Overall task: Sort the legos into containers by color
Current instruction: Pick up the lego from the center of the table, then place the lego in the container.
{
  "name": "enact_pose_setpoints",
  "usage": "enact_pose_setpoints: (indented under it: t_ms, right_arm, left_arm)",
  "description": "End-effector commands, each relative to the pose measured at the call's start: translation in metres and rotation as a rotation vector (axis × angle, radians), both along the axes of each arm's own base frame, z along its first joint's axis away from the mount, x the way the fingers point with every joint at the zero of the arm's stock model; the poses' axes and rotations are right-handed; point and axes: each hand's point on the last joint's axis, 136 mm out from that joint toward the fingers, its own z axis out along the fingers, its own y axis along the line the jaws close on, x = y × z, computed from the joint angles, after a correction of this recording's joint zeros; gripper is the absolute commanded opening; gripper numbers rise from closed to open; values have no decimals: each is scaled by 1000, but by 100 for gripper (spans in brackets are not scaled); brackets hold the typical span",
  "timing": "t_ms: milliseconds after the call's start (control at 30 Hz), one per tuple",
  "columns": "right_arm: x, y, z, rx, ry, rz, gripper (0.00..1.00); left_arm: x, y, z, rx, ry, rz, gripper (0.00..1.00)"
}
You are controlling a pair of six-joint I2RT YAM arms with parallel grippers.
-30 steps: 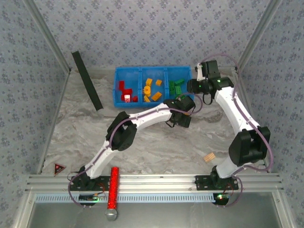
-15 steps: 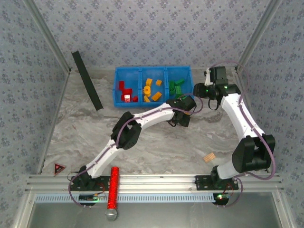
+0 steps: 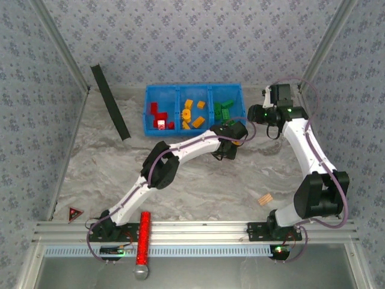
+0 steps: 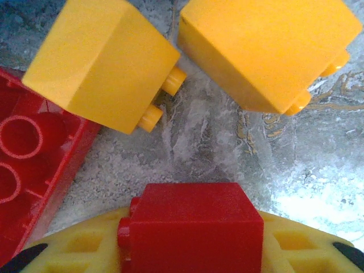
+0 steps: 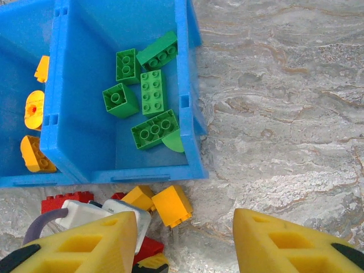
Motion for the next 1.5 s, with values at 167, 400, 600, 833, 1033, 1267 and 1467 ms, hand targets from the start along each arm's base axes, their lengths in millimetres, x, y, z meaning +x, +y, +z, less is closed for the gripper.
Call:
enact_pose_setpoints:
  t_ms: [167,400,600,833,1033,1267,1467]
  right_arm:
    - [-28,10,-20,39,89,51,51]
    - [-61,30,-69,70,204,88,59]
    - [-67,46,-97,55,225,90,65]
    - [-46,47,-132,-129,254,134,71]
    - [-26,50,-158,-233,303,159,71]
    - [-6,63,-165,-307,311,229,73]
    - [0,63,-176,-355,349,250,73]
  left_arm:
    - [-11,23,69,-34,-58,-36,35]
    - [12,103,165,-109,-162,36,35]
    - [41,188,200,-103,-226,146,36]
    - [81,272,205,-78,-274,277,37]
    - [115,299,187,-90,-254,340,37]
    - [145,306,159,-85,-210,368,37]
    - [159,305,128,-72,-146,375,37]
